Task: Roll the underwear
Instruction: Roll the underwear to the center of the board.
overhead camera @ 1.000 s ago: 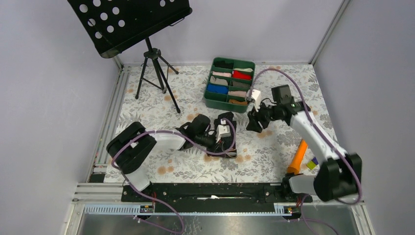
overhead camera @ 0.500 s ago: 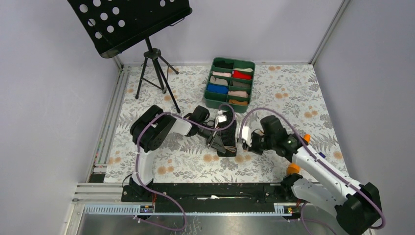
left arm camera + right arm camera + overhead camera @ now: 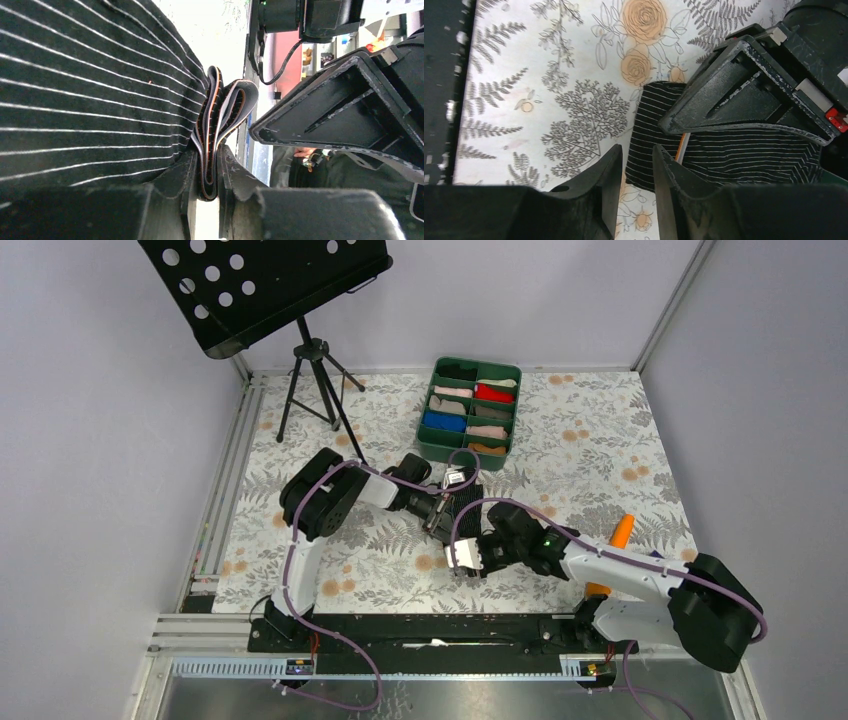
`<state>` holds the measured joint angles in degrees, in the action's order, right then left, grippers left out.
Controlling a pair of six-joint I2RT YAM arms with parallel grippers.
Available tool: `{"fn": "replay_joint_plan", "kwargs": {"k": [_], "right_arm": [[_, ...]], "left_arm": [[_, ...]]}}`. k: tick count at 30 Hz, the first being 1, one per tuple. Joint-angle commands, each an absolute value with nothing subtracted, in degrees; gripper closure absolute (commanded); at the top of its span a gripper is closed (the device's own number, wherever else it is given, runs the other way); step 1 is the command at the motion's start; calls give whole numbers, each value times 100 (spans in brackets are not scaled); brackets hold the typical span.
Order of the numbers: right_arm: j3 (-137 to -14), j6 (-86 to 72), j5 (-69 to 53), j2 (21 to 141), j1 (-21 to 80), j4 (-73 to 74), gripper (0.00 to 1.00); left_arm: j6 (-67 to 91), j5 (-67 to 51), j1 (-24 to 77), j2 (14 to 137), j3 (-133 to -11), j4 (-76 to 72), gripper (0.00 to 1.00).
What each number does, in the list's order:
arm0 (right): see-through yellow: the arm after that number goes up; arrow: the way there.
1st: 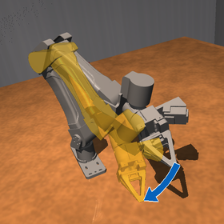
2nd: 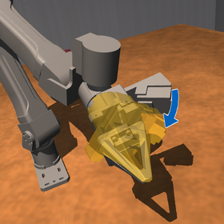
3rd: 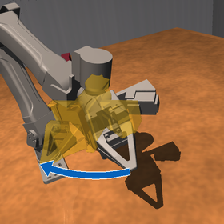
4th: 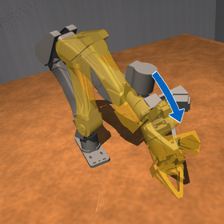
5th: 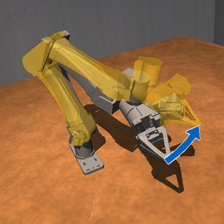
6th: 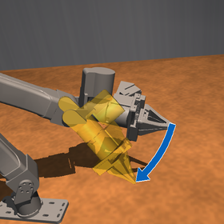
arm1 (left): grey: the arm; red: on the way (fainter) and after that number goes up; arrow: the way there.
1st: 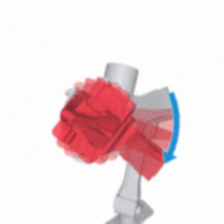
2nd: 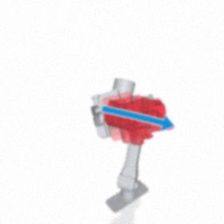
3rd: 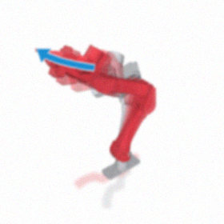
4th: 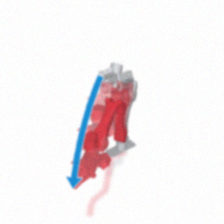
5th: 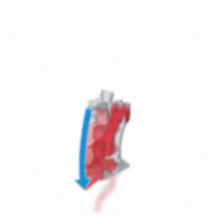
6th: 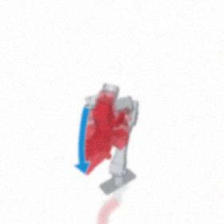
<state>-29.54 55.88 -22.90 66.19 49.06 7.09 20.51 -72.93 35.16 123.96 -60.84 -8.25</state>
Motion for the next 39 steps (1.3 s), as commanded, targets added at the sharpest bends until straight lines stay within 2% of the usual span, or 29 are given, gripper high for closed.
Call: {"fn": "replay_joint_plan", "kwargs": {"k": [1, 11, 13, 15, 16, 17, 20, 22, 26, 31, 34, 39], "right_arm": [[-2793, 5996, -1813, 6775, 4975, -48, 62], [-2313, 6121, -1123, 7289, 4992, -899, 49], [-2370, 6134, -1120, 7473, 4992, -847, 48], [-2482, 6135, -1115, 7706, 4999, -737, 48], [-2544, 6147, -1124, 7834, 5001, -662, 49], [-2636, 6166, -1140, 7959, 5001, -500, 55], [-2961, 6172, -1342, 8189, 5001, 274, 79], [-3131, 6165, -1723, 8119, 5001, 887, 85], [-3583, 5544, -2325, 8170, 4905, 1808, 92], [-4168, 5019, -3309, 8590, 4297, 2655, 94], [-4629, 4852, -3906, 9051, 3948, 3174, 94], [-5724, 5164, -4767, 10213, 3409, 4397, 93]], "left_arm": [[1826, -6884, 3413, 12703, -6205, -234, 100], [1707, -6853, 3406, 12833, -6336, -34, 98], [1657, -6811, 3409, 12842, -6381, -9, 96], [1522, -6767, 3406, 12829, -6464, 262, 90], [1444, -6741, 3403, 12777, -6507, 356, 85], [1336, -6692, 3402, 12725, -6564, 504, 80], [1098, -6540, 3298, 12412, -6611, 839, 66], [1036, -6422, 3102, 12057, -6529, 934, 61], [417, -5933, 2611, 11146, -6362, 1538, 54], [-907, -5364, 2307, 10075, -6164, 2599, 53], [-1424, -4875, 2250, 9106, -5554, 2570, 53], [-1913, -3144, 2459, 6793, -4364, 1777, 47]]}}
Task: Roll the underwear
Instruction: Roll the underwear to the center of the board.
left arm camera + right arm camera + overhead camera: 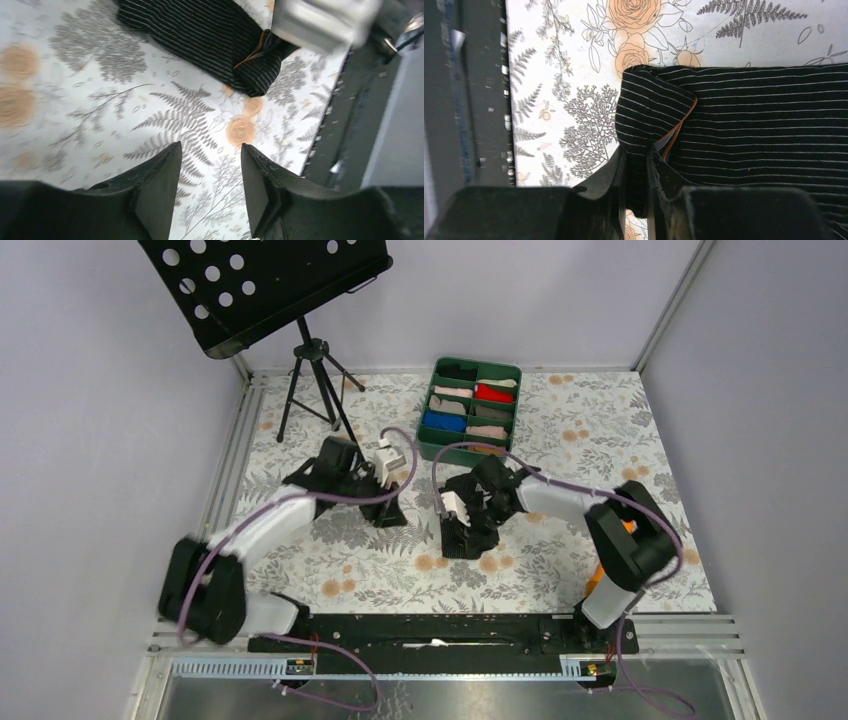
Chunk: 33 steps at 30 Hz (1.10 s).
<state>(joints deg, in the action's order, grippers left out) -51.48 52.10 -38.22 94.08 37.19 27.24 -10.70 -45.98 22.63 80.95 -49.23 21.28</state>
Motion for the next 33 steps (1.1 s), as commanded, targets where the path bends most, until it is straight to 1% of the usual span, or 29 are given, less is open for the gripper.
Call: {"fn": "replay_joint_plan", "kwargs": {"k": [1, 3, 5, 8, 10, 14, 18, 26, 33], "right_arm": [[-5983, 5289, -4870, 10446, 3299, 4669, 93], [-6376, 5453, -4945, 10871, 3154, 5020, 93], [-6704, 5493, -4945, 11233, 3026, 5212, 92], [-6965, 5637, -4910, 11604, 2880, 5390, 91], [-7035, 5666, -4871, 11732, 2821, 5410, 91], [-7119, 5658, -4878, 11835, 2796, 5473, 89], [-7143, 5529, -4871, 11899, 2795, 5441, 89], [-7195, 5290, -4808, 11973, 2802, 5333, 89], [-7175, 4980, -4736, 11984, 2797, 5152, 87]], "left_arm": [[-2101, -2887, 2589, 6459, -4224, 1699, 46], [-2609, -2764, 2939, 5995, -4123, 1709, 43], [-3197, -2812, 3420, 5889, -4160, 1831, 38], [-4058, -2778, 4256, 6383, -4392, 1968, 39], [-4180, -2821, 4603, 6910, -4555, 1673, 40], [-3980, -2837, 4808, 7973, -4807, 705, 40], [-3915, -2902, 4935, 8592, -4966, 109, 40], [-3343, -3237, 5088, 9039, -4999, -253, 45], [-3419, -3190, 5089, 9425, -5105, -224, 51]]}}
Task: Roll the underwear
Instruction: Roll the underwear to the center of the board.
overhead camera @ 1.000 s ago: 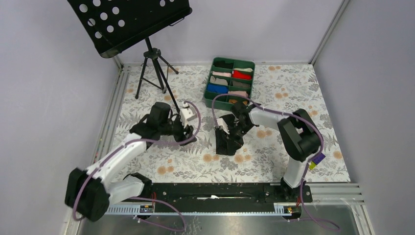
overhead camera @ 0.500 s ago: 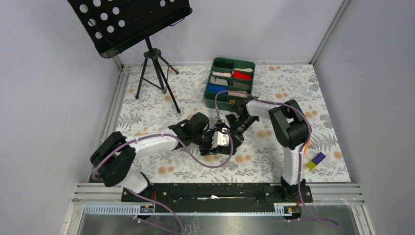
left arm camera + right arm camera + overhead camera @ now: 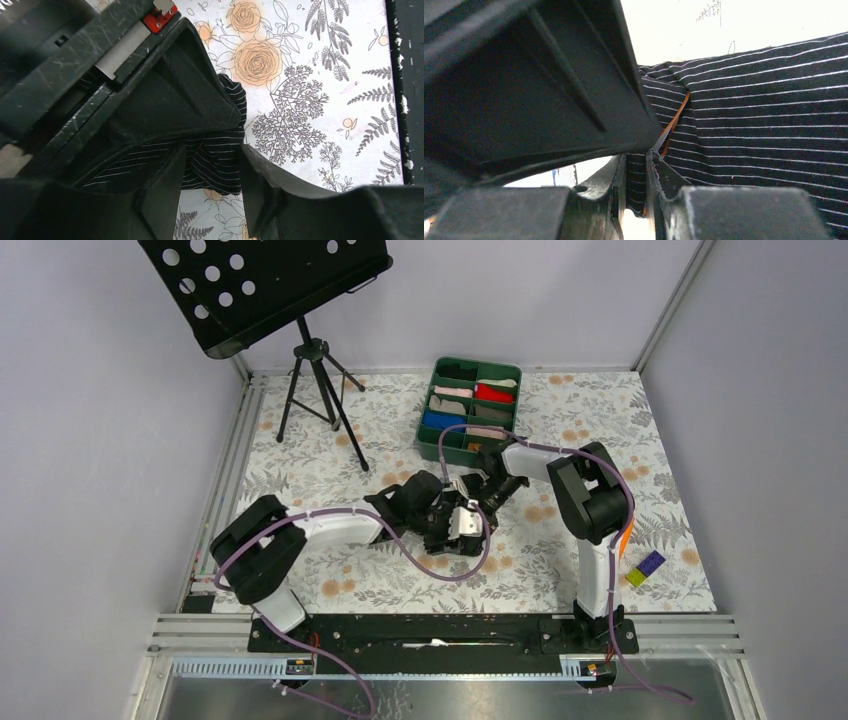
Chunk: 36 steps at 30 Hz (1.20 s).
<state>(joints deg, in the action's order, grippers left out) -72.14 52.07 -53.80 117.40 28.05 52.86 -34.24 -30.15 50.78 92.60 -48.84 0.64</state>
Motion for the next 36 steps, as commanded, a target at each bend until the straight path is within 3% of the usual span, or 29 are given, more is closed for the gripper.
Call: {"fn": "replay_joint_plan", "kwargs": {"k": [1, 7, 10, 15, 29, 36], "right_arm": [[-7173, 4963, -4729, 11989, 2800, 5147, 87], [-7157, 4919, -4746, 11927, 2792, 5114, 83], [-7184, 4509, -4750, 11777, 2783, 4936, 79], [-7679, 4073, -5455, 11379, 2620, 5223, 56], [-7884, 3564, -5606, 11469, 2078, 5162, 50], [-7568, 2665, -4494, 11285, 2021, 4250, 54]], "left_arm": [[-3427, -3179, 5089, 9478, -5122, -220, 52], [-3317, -3100, 5124, 9653, -5176, -202, 65], [-3227, -3114, 5119, 9663, -5263, -30, 80], [-3111, -3144, 5102, 9685, -5563, 726, 99], [-3028, -3539, 5001, 9897, -6122, 1819, 100], [-2698, -3733, 4937, 10045, -6285, 2003, 100]]}}
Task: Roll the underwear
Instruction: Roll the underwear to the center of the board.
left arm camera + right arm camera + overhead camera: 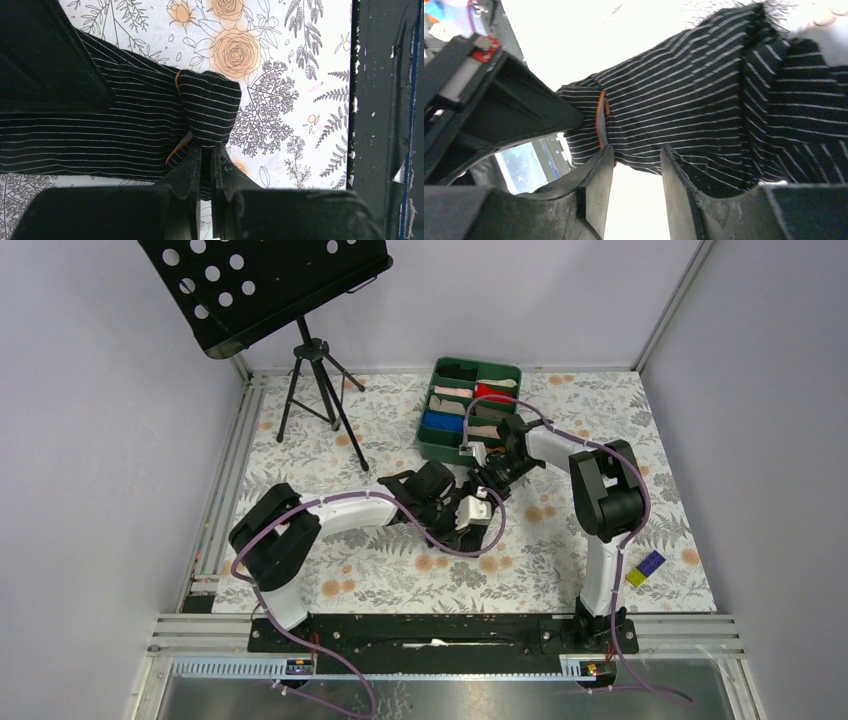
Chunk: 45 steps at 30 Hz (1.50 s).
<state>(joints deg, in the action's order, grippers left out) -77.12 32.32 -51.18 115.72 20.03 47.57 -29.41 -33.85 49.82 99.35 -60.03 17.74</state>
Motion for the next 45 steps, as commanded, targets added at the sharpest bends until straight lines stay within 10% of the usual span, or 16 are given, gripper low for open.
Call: {"fn": "replay_joint_plan", "kwargs": {"k": [1, 36, 45], "right_arm": [[-7559, 2670, -4386, 11353, 2021, 4228, 55], [-9506, 2826, -4689, 10409, 956, 5267, 58], [-5695, 3361, -3386, 6485, 954, 1907, 46]], "left_arm": [[-2633, -3780, 4904, 10084, -6345, 2062, 100], [-1686, -5379, 3861, 12479, -8089, 3737, 100], [-1316, -5585, 3585, 13145, -8726, 3731, 100]]}}
